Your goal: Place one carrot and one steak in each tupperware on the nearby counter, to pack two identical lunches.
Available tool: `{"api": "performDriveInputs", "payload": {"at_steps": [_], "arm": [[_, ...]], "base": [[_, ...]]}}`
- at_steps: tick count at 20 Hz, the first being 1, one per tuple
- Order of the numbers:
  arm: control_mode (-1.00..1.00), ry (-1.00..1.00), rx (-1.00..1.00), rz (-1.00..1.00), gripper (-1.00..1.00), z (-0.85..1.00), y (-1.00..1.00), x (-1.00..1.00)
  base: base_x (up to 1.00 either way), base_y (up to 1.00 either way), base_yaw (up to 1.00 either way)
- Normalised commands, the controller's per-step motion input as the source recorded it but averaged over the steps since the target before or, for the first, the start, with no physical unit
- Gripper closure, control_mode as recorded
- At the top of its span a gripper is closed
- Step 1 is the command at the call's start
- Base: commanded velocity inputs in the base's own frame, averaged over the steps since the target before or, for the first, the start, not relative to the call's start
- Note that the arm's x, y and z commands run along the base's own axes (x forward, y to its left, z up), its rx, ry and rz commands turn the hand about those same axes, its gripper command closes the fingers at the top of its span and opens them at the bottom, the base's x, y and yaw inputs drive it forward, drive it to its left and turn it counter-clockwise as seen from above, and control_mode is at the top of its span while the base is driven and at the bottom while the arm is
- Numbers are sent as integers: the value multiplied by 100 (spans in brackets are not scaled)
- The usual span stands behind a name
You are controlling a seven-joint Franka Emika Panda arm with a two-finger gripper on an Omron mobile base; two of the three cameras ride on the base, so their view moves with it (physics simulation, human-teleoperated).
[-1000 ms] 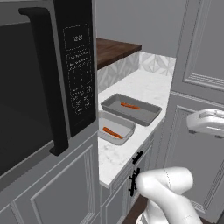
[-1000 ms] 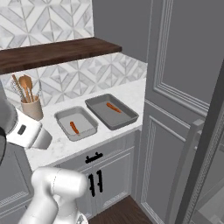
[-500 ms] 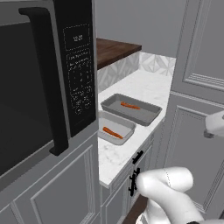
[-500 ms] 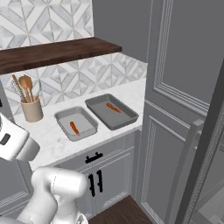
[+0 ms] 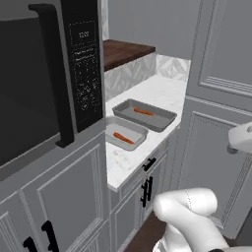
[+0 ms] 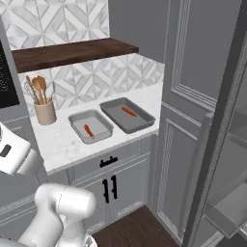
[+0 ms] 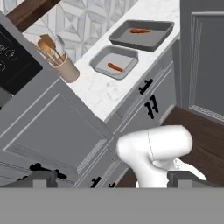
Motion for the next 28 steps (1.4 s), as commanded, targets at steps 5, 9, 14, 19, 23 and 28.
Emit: {"api": "performDriveInputs", "payload": {"at_steps": [5,9,14,19,23,28], "arm": [[100,0,0,0,-100,0,0,0],[100,0,0,0,-100,0,0,0],[100,0,0,0,-100,0,0,0],[100,0,0,0,-100,0,0,0],[100,0,0,0,-100,0,0,0],[100,0,0,0,-100,0,0,0]], "base": [[-74,-31,3],[-11,-82,-35],[-18,-85,-40],[-22,-70,-40],[-11,-58,-46],[0,-42,-54]]}}
